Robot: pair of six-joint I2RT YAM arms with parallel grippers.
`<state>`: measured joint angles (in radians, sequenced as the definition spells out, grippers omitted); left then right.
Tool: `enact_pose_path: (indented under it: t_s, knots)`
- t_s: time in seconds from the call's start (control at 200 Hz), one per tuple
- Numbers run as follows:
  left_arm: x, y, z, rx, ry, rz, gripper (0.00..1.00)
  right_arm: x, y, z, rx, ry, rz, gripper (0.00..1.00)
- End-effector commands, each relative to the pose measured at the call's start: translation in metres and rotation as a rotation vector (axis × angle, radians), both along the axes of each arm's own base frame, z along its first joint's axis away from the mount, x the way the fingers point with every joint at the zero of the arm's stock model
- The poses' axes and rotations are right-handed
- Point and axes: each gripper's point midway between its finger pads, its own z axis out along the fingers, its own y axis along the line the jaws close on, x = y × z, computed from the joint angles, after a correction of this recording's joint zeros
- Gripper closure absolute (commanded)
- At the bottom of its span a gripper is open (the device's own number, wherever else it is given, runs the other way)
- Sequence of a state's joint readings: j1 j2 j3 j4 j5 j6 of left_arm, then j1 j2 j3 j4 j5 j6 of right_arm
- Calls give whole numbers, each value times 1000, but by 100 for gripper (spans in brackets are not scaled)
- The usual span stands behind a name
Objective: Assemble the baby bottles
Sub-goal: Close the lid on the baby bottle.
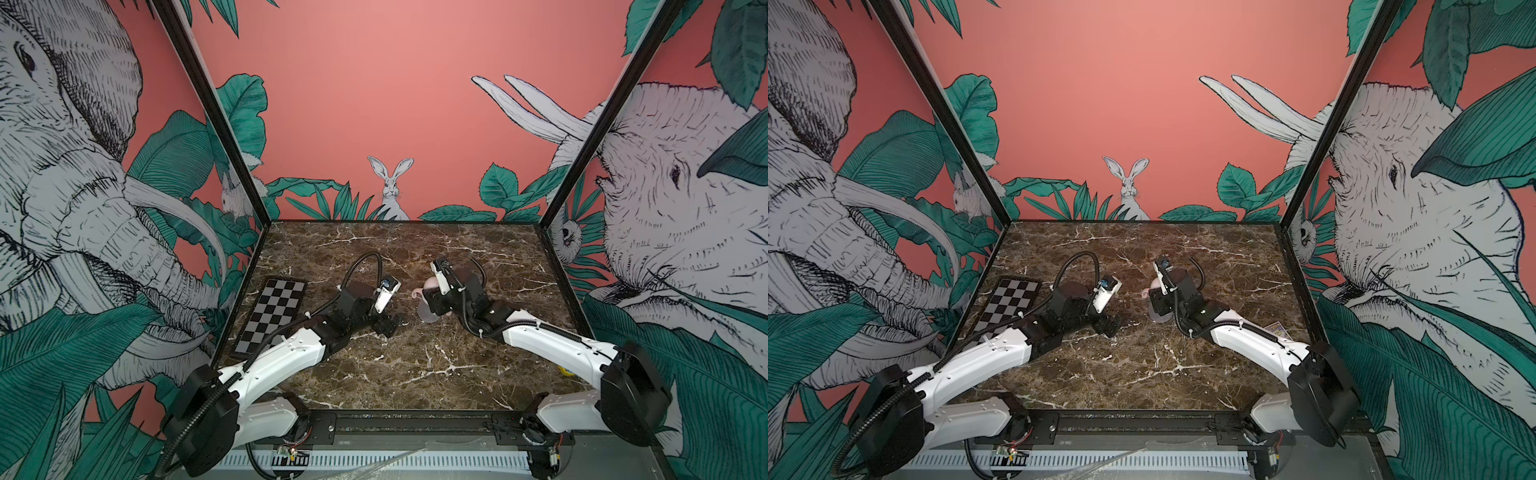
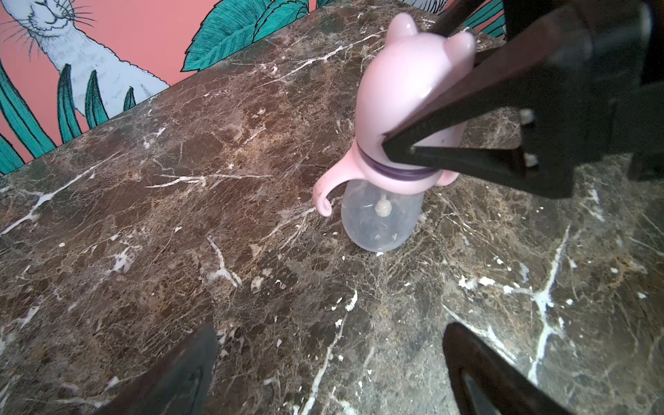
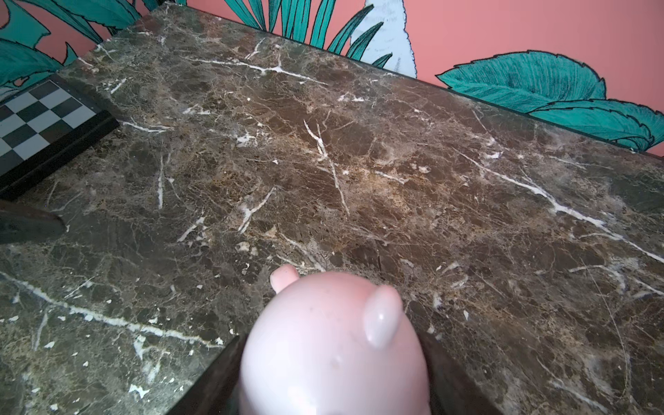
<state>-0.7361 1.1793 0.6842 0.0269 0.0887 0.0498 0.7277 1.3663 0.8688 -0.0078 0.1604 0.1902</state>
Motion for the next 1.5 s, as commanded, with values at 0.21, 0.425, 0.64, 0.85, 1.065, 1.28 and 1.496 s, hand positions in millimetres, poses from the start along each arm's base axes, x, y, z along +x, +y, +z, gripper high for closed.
enact_pose_path:
  t_s: [0.21,0.425,0.64,0.85,1.065,1.28,1.496]
  knots:
    - [4,2,13,-9,-29,6,1,-16,-23,-58,-155,98,-11,34]
    - [3,3,12,-7,-29,8,0,-22,-24,-61,-133,70,4,34]
    - [4,2,12,-9,-29,6,1,-26,-28,-73,-152,67,9,35]
    - [4,2,12,-7,-31,7,1,-28,-30,-82,-161,65,10,35]
    - [5,1,14,-9,-33,5,1,-28,-31,-72,-150,53,3,35]
    - [6,-1,14,-10,-32,2,1,-23,-32,-47,-152,24,-6,31]
    - [6,-2,15,-15,-32,-3,1,-20,-26,-35,-145,24,6,28]
